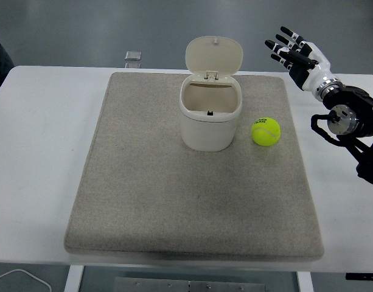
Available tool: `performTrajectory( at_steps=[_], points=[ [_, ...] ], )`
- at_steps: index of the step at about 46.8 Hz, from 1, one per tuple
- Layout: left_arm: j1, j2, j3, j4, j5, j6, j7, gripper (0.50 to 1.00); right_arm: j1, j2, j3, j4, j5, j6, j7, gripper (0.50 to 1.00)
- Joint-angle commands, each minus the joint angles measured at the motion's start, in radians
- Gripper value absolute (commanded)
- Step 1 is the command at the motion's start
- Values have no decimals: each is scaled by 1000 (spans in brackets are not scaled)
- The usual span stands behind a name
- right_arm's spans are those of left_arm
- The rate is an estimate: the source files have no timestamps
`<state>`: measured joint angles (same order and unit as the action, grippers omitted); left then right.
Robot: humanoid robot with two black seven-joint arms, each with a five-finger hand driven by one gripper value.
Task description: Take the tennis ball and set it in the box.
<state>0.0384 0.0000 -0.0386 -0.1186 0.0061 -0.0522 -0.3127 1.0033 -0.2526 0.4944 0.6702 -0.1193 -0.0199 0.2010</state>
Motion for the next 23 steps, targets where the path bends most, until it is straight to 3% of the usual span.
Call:
performTrajectory(
  at_steps=[1,12,18,23],
  points=[
    [0,0,-1,1,0,0,1,992,0,0,1,0,-16,0,-3,924],
    [0,0,-1,-1,0,0,0,992,1,-14,1,0,-37,23,6,926],
    [0,0,-1,-1,0,0,0,992,0,-20,0,2,-202,17,87,926],
    [0,0,-1,-1,0,0,0,992,1,-22,0,0,-336,14,101,926]
  ],
)
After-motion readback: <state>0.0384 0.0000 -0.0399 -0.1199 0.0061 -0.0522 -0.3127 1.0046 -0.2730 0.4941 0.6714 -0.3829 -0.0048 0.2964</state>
